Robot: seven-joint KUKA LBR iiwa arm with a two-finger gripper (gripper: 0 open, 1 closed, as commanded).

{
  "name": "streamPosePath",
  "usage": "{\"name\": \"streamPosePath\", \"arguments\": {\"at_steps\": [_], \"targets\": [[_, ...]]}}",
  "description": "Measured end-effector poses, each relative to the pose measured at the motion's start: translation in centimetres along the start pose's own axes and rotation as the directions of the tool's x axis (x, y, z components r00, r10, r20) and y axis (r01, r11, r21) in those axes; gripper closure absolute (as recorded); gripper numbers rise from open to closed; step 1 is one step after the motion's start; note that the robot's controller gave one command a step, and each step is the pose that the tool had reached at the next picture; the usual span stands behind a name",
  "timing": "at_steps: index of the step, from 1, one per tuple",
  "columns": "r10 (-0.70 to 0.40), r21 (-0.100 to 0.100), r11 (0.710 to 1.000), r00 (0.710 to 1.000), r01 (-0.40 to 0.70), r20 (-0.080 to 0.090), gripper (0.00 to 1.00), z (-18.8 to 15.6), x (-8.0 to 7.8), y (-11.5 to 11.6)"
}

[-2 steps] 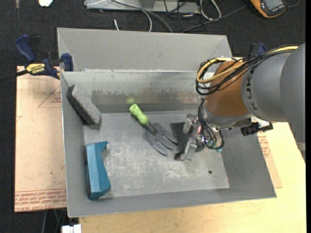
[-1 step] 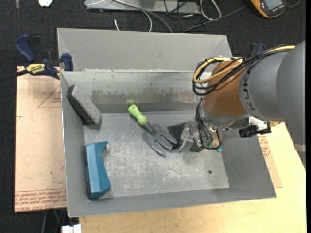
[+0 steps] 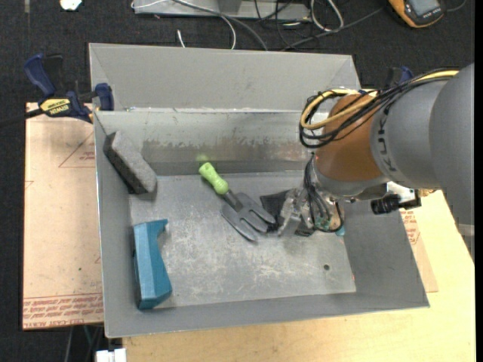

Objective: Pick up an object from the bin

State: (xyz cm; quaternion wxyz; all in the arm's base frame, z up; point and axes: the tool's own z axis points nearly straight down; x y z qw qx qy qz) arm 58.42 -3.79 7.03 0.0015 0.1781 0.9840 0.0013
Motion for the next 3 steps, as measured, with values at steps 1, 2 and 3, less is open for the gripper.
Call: {"name": "streamPosePath", "arguments": {"at_steps": [1, 2, 3], "targets": [[0.000, 0.003, 1.000, 1.000, 0.000, -0.010, 1.00, -1.3, 0.3, -0.1], [-0.001, -0.001, 1.000, 1.000, 0.001, 0.000, 1.00, -5.2, 0.0, 0.0], [-0.002, 0.001, 1.000, 1.000, 0.002, -0.008, 1.00, -9.1, 0.2, 0.0]]}}
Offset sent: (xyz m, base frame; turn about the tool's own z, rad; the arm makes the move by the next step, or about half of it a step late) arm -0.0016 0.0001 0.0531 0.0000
